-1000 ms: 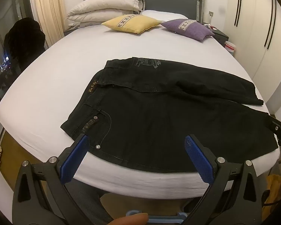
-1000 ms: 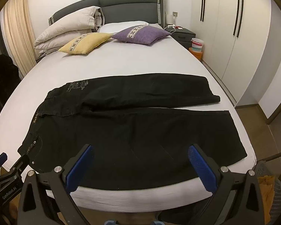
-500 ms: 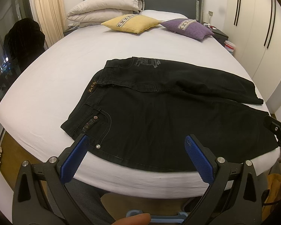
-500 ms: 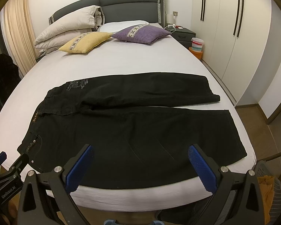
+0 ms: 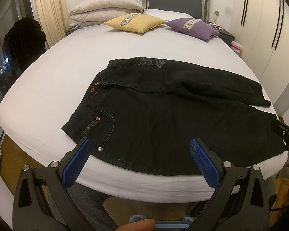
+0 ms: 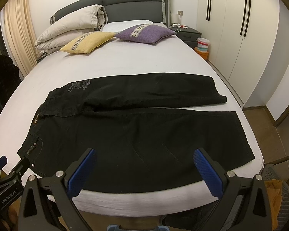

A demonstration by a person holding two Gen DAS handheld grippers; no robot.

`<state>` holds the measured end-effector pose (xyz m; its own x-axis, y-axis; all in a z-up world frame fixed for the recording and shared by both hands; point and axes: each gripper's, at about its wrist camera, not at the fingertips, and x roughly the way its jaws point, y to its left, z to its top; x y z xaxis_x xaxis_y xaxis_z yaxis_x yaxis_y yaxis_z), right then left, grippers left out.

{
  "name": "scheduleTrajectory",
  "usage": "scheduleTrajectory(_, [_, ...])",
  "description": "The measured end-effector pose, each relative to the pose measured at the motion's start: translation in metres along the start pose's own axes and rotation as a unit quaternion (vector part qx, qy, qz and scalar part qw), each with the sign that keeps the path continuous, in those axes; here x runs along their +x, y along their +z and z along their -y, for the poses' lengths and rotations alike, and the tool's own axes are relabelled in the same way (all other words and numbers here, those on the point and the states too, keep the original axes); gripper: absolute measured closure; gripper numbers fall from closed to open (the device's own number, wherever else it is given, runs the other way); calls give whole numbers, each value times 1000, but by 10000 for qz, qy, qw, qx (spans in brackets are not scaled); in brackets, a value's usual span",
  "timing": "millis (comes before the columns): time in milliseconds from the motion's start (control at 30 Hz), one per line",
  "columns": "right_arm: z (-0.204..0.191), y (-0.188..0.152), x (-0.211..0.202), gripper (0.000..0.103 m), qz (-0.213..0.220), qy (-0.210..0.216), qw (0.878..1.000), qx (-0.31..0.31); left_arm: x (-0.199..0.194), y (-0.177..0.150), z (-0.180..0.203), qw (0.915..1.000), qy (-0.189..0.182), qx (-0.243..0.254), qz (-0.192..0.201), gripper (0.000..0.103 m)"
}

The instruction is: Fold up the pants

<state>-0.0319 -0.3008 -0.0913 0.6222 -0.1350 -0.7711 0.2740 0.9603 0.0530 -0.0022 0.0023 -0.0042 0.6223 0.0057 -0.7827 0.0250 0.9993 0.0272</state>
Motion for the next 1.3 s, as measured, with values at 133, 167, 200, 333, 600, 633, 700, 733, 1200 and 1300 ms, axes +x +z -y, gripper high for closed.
scheduleTrajectory(133, [0,0,0,0,-2,2,10000,5,1,-1,-1,10000,-5,7,-13,0])
scheduleTrajectory(167, [0,0,0,0,-4,4,10000,6,1,-1,-1,10000,-6,9,-13,0])
scheduleTrajectory(200, [0,0,0,0,-5,-4,10000,7,1,-1,-1,10000,-7,10,-12,0])
scheduleTrajectory(333, [0,0,0,0,-11,3,10000,3,1,-1,-1,10000,-4,4,-14,0])
scheduleTrajectory(600, [0,-1,0,0,-23,2,10000,8,3,-3,1,10000,-15,15,-28,0])
scheduleTrajectory(633, [0,-1,0,0,-25,4,10000,9,4,-3,1,10000,-13,18,-30,0])
scheduleTrajectory(700, [0,-1,0,0,-26,3,10000,8,5,-4,2,10000,-21,23,-39,0])
scheduleTrajectory(733, [1,-1,0,0,-33,7,10000,12,5,-5,3,10000,-25,24,-40,0])
scheduleTrajectory(1200, [1,-3,0,0,-53,22,10000,24,5,-5,2,10000,-30,27,-38,0])
scheduleTrajectory(1300, [-2,-8,1,0,-64,31,10000,22,6,-7,2,10000,-49,27,-40,0])
